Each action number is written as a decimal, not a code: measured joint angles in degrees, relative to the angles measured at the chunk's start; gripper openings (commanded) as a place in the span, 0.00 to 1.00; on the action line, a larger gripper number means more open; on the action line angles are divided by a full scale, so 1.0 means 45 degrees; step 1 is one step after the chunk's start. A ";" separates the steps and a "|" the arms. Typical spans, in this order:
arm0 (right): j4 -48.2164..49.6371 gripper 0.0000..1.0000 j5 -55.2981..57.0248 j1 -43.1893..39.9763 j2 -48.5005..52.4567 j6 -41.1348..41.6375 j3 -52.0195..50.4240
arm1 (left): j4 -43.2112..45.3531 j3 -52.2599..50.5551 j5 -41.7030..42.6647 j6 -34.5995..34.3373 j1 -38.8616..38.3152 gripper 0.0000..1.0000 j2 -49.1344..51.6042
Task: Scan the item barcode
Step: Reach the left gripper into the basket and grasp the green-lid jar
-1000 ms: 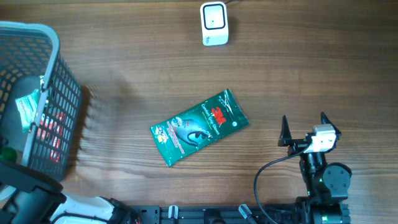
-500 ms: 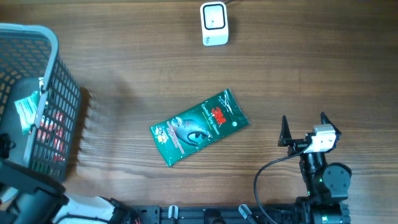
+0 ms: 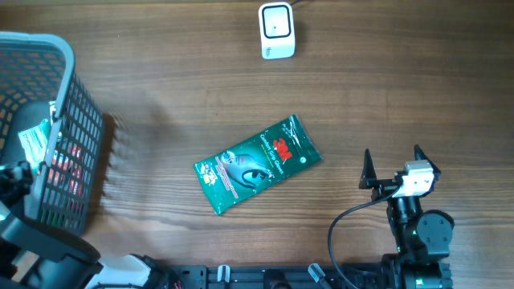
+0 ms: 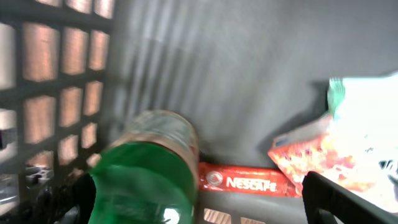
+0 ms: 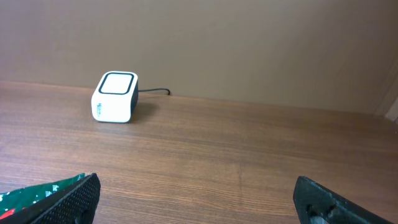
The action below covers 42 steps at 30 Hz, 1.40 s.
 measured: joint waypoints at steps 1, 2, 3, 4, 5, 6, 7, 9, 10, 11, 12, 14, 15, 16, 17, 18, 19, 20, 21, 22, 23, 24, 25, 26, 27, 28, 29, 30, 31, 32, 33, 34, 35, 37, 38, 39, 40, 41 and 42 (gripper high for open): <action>0.0000 1.00 0.0000 0.0000 0.0000 0.0000 0.0000 | 0.0029 -0.0199 -0.0058 0.0010 -0.0306 1.00 -0.0005; 0.0000 1.00 0.0000 0.0000 0.0000 0.0000 0.0000 | 0.0078 -0.0253 -0.0073 0.0005 -0.0452 1.00 -0.0029; 0.0000 1.00 0.0000 0.0000 0.0000 0.0000 0.0000 | 0.0141 -0.0452 -0.0306 0.0015 -0.0685 1.00 -0.0141; 0.0000 1.00 0.0000 0.0000 0.0000 0.0000 0.0000 | 0.0160 -0.0593 -0.0437 0.0015 -0.0777 1.00 -0.0238; 0.0000 1.00 0.0000 0.0000 0.0000 0.0000 0.0000 | 0.0165 -0.0724 -0.0597 0.0019 -0.0816 1.00 -0.0306; 0.0000 1.00 0.0000 0.0000 0.0000 0.0000 0.0000 | 0.0146 -0.0787 -0.0704 0.0019 -0.0816 1.00 -0.0335; 0.0000 1.00 0.0000 0.0000 0.0000 0.0000 0.0000 | 0.0068 -0.0845 -0.0899 0.0019 -0.0816 1.00 -0.0340; 0.0005 1.00 0.0000 0.0000 0.0000 0.0000 0.0000 | -0.0044 -0.0889 -0.1180 0.0010 -0.0816 1.00 -0.0330; 0.0000 1.00 0.0000 0.0000 0.0000 0.0000 0.0000 | -0.0486 -0.0646 -0.1141 0.0010 -0.0816 1.00 -0.0248; 0.0000 1.00 0.0000 0.0000 0.0000 0.0000 0.0000 | -0.0767 -0.0287 -0.1146 0.0010 -0.0816 1.00 -0.0112; 0.0000 1.00 0.0000 0.0000 0.0000 0.0000 0.0000 | -0.1146 0.0185 -0.1132 0.0010 -0.0816 1.00 0.0010; 0.0000 1.00 0.0000 0.0000 0.0000 0.0000 0.0000 | -0.2084 0.1637 -0.1122 0.0010 -0.0816 1.00 0.0053; 0.0005 1.00 0.0000 0.0000 0.0000 0.0000 0.0000 | -0.2531 0.2278 -0.1132 0.0010 -0.0816 1.00 0.0049; 0.0000 1.00 0.0000 0.0000 0.0000 0.0000 0.0000 | -0.2754 0.2550 -0.1127 0.0010 -0.0811 1.00 0.0044; 0.0005 1.00 0.0000 0.0000 0.0000 0.0000 0.0000 | -0.3094 0.2569 -0.1122 0.0010 -0.0816 1.00 0.0049; 0.0000 1.00 0.0000 0.0000 0.0000 0.0000 0.0000 | -0.3201 0.2540 -0.1117 0.0010 -0.0816 1.00 0.0049; 0.0005 1.00 0.0000 0.0000 0.0000 0.0000 0.0000 | -0.3138 0.2487 -0.1122 0.0010 -0.0816 1.00 0.0049; 0.0005 1.00 0.0000 0.0000 0.0000 0.0000 0.0000 | -0.2939 0.2225 -0.1117 0.0010 -0.0816 1.00 0.0049; 0.0000 1.00 0.0000 0.0000 0.0000 0.0000 0.0000 | -0.2885 0.1962 -0.1112 0.0010 -0.0816 1.00 0.0053; 0.0000 1.00 0.0000 0.0000 0.0000 0.0000 0.0000 | -0.2875 0.1579 -0.1064 0.0010 -0.0811 1.00 0.0053; 0.0005 1.00 0.0000 0.0000 0.0000 0.0000 0.0000 | -0.2885 0.1355 -0.1054 0.0010 -0.0816 1.00 0.0053; 0.0005 1.00 0.0000 0.0000 0.0000 0.0000 0.0000 | -0.2890 0.1030 -0.1020 0.0010 -0.0816 1.00 0.0053; 0.0000 1.00 0.0000 0.0000 0.0000 0.0000 0.0000 | -0.2914 0.0763 -0.1015 0.0010 -0.0816 1.00 0.0053; 0.0005 1.00 0.0000 0.0000 0.0000 0.0000 0.0000 | -0.2909 0.0622 -0.1020 0.0010 -0.0816 1.00 0.0053; 0.0005 1.00 0.0000 0.0000 0.0000 0.0000 0.0000 | -0.2895 0.0500 -0.1020 0.0010 -0.0816 1.00 0.0053; 0.0005 1.00 0.0000 0.0000 0.0000 0.0000 0.0000 | -0.2841 0.0126 -0.1020 0.0010 -0.0816 1.00 0.0053; 0.0000 1.00 0.0000 0.0000 0.0000 0.0000 0.0000 | -0.2676 0.0039 -0.1015 0.0010 -0.0816 1.00 0.0049; 0.0005 1.00 0.0000 0.0000 0.0000 0.0000 0.0000 | -0.2322 -0.0233 -0.1020 0.0005 -0.0816 1.00 0.0049; 0.0000 1.00 0.0000 0.0000 0.0000 0.0000 0.0000 | -0.2093 -0.0491 -0.1015 0.0010 -0.0811 1.00 0.0053; 0.0000 1.00 0.0000 0.0000 0.0000 0.0000 0.0000 | -0.1637 -0.1035 -0.1010 0.0019 -0.0816 1.00 0.0053; 0.0000 1.00 0.0000 0.0000 0.0000 0.0000 0.0000 | -0.1452 -0.1447 -0.1015 0.0015 -0.0816 1.00 0.0053; 0.0000 1.00 0.0000 0.0000 0.0000 0.0000 0.0000 | -0.1175 -0.1729 -0.0996 0.0010 -0.0816 1.00 0.0053; 0.0000 1.00 0.0000 0.0000 0.0000 0.0000 0.0000 | -0.0874 -0.2113 -0.0971 0.0015 -0.0826 1.00 0.0053; 0.0000 1.00 0.0000 0.0000 0.0000 0.0000 0.0000 | -0.0529 -0.2531 -0.0971 0.0010 -0.0826 1.00 0.0053; 0.0005 1.00 0.0000 0.0000 0.0000 0.0000 0.0000 | -0.0384 -0.2594 -0.0976 0.0010 -0.0826 1.00 0.0053; 0.0000 1.00 0.0000 0.0000 0.0000 0.0000 0.0000 | -0.0151 -0.2662 -0.0976 0.0010 -0.0826 1.00 0.0053; 0.0000 1.00 0.0000 0.0000 0.0000 0.0000 0.0000 | 0.0107 -0.2705 -0.0976 0.0010 -0.0826 1.00 0.0053; 0.0000 0.99 0.0000 0.0000 0.0000 0.0000 0.0000 | 0.0296 -0.2710 -0.0976 0.0010 -0.0826 1.00 0.0053; 0.0000 1.00 0.0000 0.0000 0.0000 0.0000 0.0000 | 0.0529 -0.2710 -0.0976 0.0010 -0.0826 1.00 0.0053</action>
